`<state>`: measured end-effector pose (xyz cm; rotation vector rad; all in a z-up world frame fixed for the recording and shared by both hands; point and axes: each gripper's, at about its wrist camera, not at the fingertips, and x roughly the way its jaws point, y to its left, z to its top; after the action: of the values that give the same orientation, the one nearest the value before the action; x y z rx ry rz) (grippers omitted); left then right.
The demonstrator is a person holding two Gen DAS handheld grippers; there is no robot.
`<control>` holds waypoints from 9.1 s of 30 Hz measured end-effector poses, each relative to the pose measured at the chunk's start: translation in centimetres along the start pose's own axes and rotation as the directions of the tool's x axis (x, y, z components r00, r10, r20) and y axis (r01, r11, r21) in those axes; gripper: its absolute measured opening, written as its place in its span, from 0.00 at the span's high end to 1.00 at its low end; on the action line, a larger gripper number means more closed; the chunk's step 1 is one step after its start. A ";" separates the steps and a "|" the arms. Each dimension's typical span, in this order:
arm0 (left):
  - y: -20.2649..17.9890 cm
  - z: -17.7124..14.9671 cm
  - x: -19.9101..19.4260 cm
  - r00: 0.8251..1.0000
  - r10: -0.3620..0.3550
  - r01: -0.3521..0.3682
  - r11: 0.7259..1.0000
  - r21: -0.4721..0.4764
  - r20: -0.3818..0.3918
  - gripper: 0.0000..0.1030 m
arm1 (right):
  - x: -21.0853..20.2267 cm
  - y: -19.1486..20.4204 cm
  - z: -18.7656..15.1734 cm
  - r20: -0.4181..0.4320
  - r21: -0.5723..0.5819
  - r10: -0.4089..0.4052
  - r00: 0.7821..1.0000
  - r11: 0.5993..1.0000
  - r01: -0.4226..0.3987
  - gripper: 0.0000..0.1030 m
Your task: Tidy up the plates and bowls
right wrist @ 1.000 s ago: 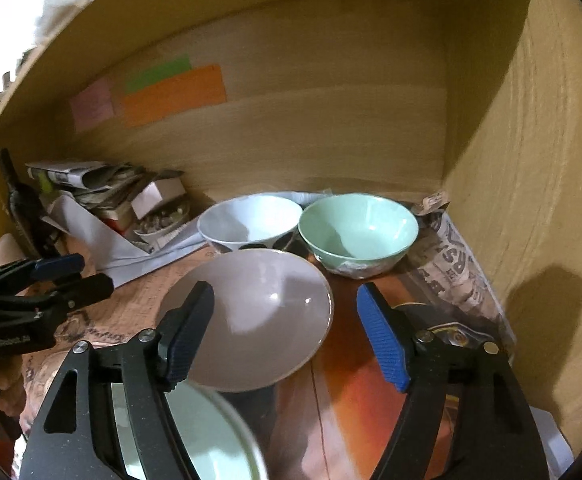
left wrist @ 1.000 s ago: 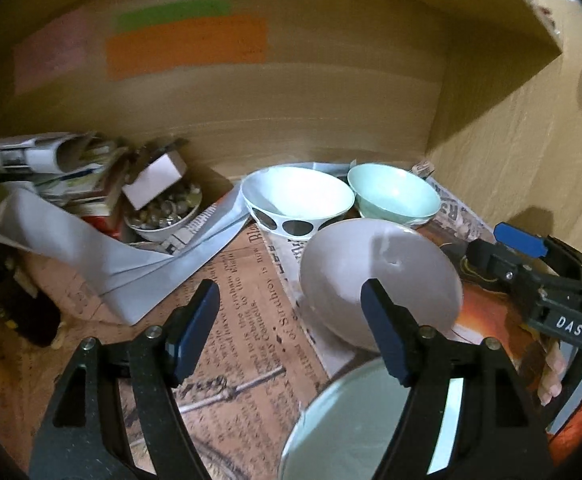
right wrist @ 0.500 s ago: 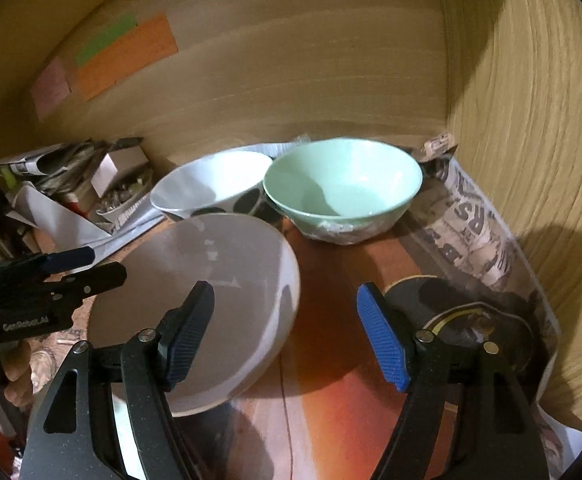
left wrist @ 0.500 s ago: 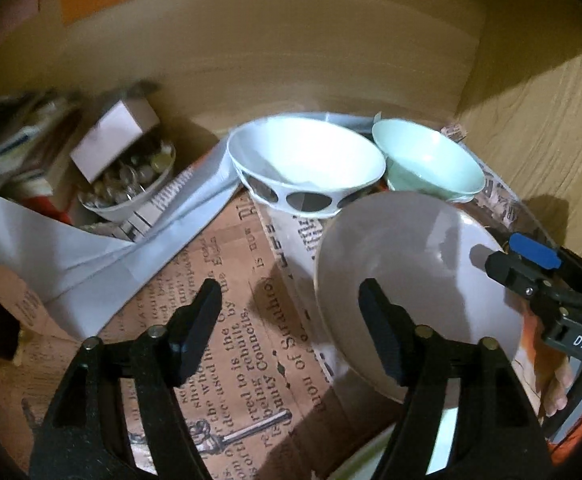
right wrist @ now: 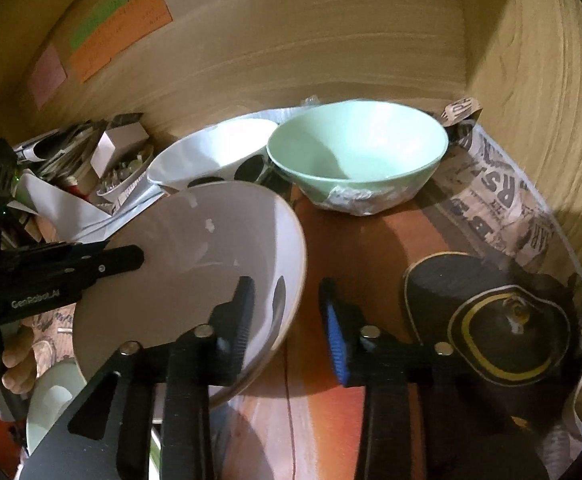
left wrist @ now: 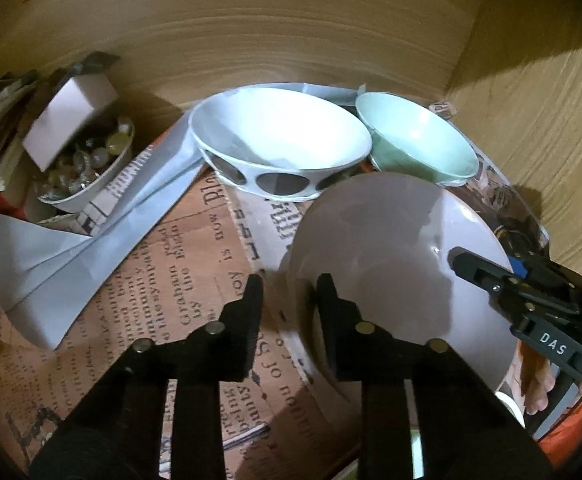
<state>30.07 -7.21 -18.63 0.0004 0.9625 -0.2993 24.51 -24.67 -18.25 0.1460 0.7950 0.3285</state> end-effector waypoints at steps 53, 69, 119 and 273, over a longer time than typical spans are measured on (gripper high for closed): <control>2.4 -10.1 -17.4 0.942 0.074 -0.049 0.995 -0.082 0.329 0.87 | -10.4 12.2 -2.0 0.194 -0.156 0.107 0.975 0.985 -0.077 0.81; 7.0 -16.0 -21.3 0.930 0.153 -0.092 0.977 -0.191 0.335 0.87 | -9.2 18.0 -4.7 0.118 -0.223 0.196 0.974 0.961 -0.166 0.81; 13.6 -21.8 -17.7 0.954 0.212 -0.149 0.949 -0.278 0.214 0.81 | -0.8 24.2 -7.6 -0.169 -0.289 0.100 0.980 0.946 -0.147 0.76; 6.1 -7.6 -17.0 0.953 0.231 -0.216 0.972 -0.095 0.196 0.87 | -4.6 16.8 2.4 -0.017 -0.254 0.125 0.992 0.959 -0.126 0.84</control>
<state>16.36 3.90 -10.08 0.0114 0.7579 -0.0532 19.31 -10.44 -9.22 -0.0455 0.7385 0.5479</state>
